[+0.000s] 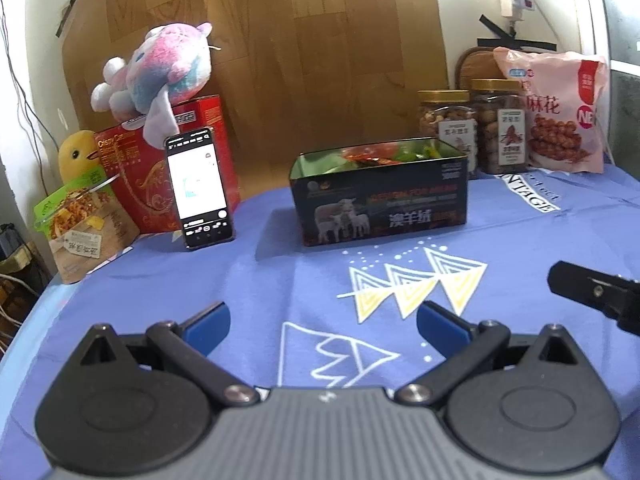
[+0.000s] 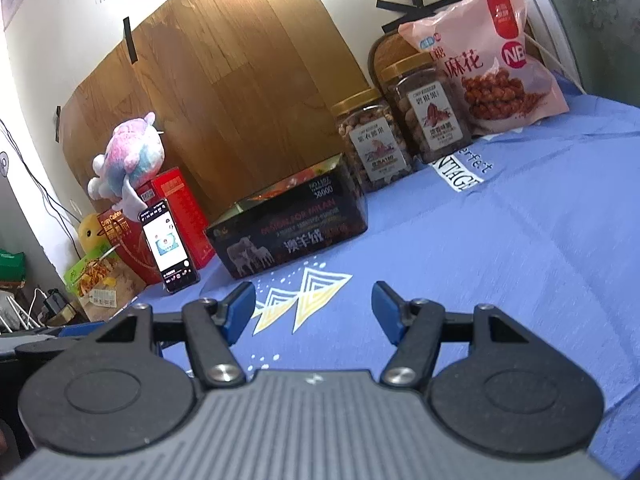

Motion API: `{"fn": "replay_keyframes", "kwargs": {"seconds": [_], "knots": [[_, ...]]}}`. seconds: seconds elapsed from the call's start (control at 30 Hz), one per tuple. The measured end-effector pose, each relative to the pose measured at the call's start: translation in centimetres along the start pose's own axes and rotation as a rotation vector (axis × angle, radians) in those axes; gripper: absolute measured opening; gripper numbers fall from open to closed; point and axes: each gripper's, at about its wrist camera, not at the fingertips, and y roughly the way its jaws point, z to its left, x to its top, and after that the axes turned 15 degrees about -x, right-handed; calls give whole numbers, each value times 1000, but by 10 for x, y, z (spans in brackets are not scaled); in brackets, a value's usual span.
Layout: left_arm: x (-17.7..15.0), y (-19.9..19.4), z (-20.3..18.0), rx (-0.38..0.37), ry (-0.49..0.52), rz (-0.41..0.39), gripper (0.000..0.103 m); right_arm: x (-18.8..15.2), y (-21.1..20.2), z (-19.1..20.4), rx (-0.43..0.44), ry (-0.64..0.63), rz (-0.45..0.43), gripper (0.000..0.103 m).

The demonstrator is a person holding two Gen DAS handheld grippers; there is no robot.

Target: Organize snacks

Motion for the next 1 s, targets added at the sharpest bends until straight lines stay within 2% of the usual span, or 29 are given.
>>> {"fn": "replay_keyframes", "kwargs": {"seconds": [0.6, 1.0], "knots": [[-2, -4, -8, -34, 15, -7, 103, 1, -6, 1, 5, -5, -27, 67], [-2, -5, -3, -68, -12, -13, 103, 0, -6, 2, 8, -8, -22, 67]]}}
